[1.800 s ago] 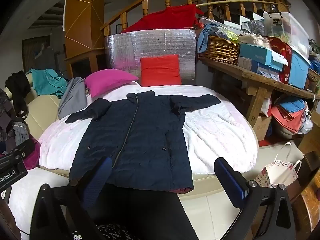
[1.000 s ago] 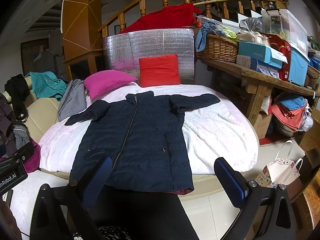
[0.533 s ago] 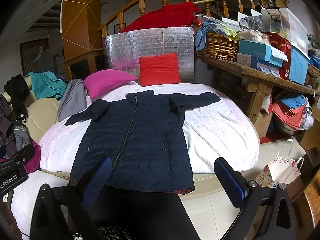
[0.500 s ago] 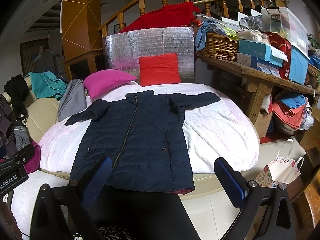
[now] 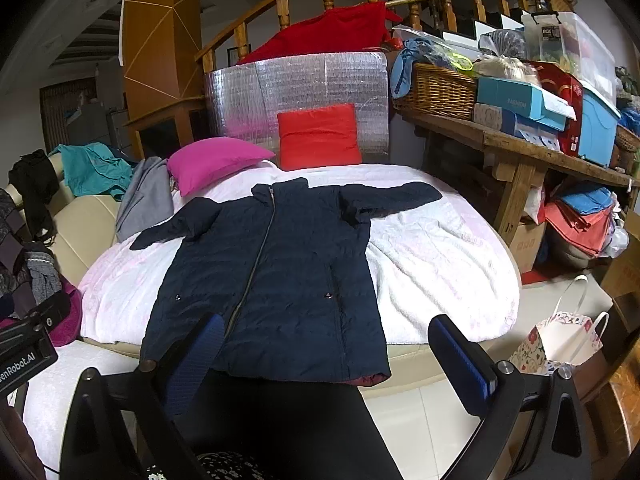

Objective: Fold large clothes

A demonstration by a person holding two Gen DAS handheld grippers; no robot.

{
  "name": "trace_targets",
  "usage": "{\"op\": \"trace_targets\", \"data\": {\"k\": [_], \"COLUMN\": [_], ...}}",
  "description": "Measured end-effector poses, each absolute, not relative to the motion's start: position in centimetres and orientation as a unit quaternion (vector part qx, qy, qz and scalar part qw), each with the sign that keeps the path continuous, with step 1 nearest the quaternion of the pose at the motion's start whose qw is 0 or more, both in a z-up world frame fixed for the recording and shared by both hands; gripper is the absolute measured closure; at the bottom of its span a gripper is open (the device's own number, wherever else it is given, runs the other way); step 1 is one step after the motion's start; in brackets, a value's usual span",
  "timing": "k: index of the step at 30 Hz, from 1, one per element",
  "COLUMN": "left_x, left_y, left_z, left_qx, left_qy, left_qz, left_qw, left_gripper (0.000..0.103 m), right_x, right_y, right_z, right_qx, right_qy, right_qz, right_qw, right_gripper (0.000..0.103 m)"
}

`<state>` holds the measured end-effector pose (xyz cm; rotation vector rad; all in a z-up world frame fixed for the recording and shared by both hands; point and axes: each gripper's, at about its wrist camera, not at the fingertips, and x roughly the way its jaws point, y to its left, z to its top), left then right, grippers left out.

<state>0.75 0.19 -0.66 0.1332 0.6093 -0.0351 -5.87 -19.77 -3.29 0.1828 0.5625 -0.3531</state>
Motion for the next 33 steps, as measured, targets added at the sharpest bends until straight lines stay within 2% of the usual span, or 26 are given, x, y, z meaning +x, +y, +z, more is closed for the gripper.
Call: {"op": "trace_targets", "data": {"k": [33], "left_x": [0.89], "left_y": [0.54], "left_z": [-1.09], "left_qx": [0.063], "left_qy": [0.303], "left_qz": [-0.016], "left_qw": [0.951], "left_gripper": [0.0], "right_x": [-5.8], "right_y": [-19.94], "right_z": [-3.76], "right_qx": [0.091], "right_qy": [0.28], "right_qz": [-0.172], "right_qw": [0.94], "right_gripper": [0.0]}}
